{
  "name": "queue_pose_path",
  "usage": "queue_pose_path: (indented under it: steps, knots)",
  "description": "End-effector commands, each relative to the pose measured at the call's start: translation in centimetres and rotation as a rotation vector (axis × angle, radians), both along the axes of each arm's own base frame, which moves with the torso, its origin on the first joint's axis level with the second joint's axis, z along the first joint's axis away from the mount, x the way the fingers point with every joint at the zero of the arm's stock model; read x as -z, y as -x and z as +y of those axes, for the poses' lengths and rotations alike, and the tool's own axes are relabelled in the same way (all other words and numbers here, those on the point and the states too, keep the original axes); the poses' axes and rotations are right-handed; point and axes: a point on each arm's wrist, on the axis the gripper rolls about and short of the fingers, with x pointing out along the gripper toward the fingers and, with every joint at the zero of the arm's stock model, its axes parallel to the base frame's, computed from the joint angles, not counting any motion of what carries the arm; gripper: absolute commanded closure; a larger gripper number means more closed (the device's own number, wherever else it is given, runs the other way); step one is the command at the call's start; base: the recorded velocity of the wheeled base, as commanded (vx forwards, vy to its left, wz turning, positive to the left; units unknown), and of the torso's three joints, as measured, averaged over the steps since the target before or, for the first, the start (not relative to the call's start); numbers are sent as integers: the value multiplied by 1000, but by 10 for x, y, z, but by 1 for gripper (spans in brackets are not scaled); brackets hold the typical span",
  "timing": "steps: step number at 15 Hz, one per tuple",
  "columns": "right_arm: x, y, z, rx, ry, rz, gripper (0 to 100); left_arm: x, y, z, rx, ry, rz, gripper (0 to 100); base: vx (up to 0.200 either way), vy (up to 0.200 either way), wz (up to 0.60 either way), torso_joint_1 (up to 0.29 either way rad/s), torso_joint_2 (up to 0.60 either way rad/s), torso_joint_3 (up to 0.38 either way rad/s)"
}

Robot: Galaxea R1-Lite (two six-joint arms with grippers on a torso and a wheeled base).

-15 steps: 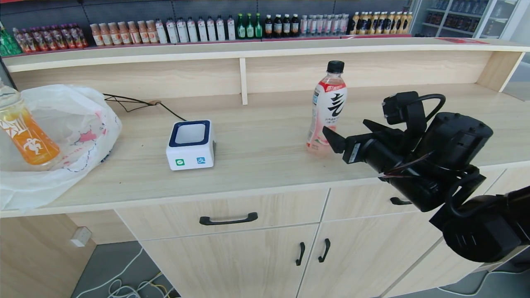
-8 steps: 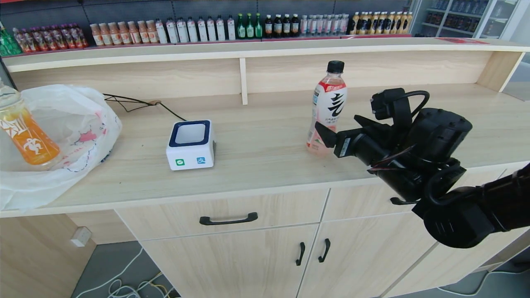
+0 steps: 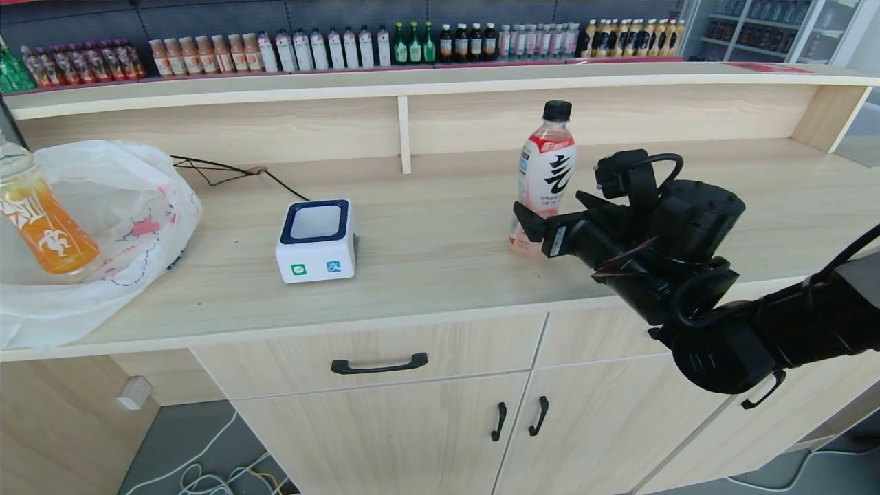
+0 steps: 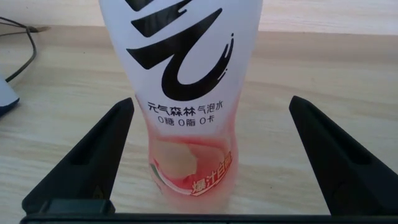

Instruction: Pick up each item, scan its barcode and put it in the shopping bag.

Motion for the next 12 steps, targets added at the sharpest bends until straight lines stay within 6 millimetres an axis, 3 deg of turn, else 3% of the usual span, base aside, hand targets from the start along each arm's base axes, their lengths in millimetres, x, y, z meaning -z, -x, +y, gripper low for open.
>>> queue_pose_path:
  steps: [1, 2, 8, 12]
  knots:
    - [-6, -6, 4, -1, 7, 12, 0, 0, 0, 0, 0, 0, 0, 0, 0, 0, 0, 0, 0, 0]
    - [-14, -10, 6, -3, 5, 6, 0, 0, 0, 0, 0, 0, 0, 0, 0, 0, 0, 0, 0, 0]
    - [-12, -19, 1, 18, 17, 35, 0, 0, 0, 0, 0, 0, 0, 0, 0, 0, 0, 0, 0, 0]
    - [-21, -24, 3, 14, 29, 54, 0, 0, 0, 0, 0, 0, 0, 0, 0, 0, 0, 0, 0, 0]
